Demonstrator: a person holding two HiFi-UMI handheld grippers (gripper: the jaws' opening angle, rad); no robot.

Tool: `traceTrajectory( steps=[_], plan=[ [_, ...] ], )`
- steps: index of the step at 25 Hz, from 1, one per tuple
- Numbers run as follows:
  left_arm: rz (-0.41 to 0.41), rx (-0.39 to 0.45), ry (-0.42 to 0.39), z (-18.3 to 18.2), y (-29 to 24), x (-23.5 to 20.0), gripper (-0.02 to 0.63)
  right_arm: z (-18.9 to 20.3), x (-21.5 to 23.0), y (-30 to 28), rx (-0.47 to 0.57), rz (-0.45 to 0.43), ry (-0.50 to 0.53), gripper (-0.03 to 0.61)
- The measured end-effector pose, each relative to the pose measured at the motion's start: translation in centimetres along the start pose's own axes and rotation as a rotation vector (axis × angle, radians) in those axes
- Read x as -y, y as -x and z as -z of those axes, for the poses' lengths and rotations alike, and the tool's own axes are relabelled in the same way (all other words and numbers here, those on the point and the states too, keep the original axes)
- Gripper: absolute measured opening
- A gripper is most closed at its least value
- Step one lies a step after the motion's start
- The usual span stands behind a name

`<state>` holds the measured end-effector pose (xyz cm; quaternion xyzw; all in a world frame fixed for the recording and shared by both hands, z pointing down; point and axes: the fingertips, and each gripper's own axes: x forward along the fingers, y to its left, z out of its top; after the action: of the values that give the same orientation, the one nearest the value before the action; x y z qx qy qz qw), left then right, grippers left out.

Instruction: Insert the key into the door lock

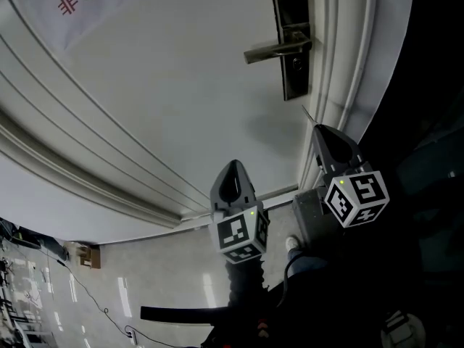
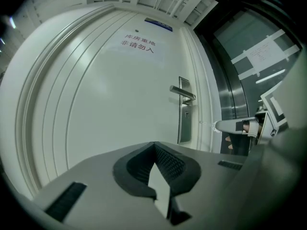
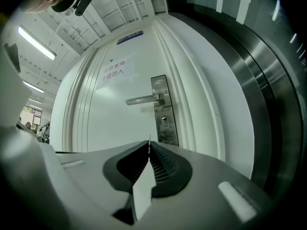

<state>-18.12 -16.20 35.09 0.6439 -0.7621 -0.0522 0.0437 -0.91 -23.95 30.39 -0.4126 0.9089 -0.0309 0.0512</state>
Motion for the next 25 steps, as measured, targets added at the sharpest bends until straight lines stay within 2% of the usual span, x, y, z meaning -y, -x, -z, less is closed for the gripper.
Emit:
traceTrajectory(
  steps=[9, 12, 19, 25],
  plan=[
    [0.017, -0.004, -0.033, -0.7, -6.1, 2.8, 0.002, -2.0, 4.5, -4.0, 0.028, -0.014, 0.057, 0.012],
    [0.029, -0.001, -0.038, -0.8, -7.4, 3.7, 0.002, -2.6, 5.1, -4.7, 0.034, -0.019, 0.119, 0.012],
    [0.050, -0.008, -0.047, -0.7, -9.3, 4.6, 0.002, -3.8, 4.7, -5.7, 0.044, 0.026, 0.485, 0.012],
    [0.098, -0.012, -0.061, -1.2, -10.4, 5.3, 0.002, -4.3, 3.9, -6.5, -0.004, 0.059, 0.832, 0.012]
  ],
)
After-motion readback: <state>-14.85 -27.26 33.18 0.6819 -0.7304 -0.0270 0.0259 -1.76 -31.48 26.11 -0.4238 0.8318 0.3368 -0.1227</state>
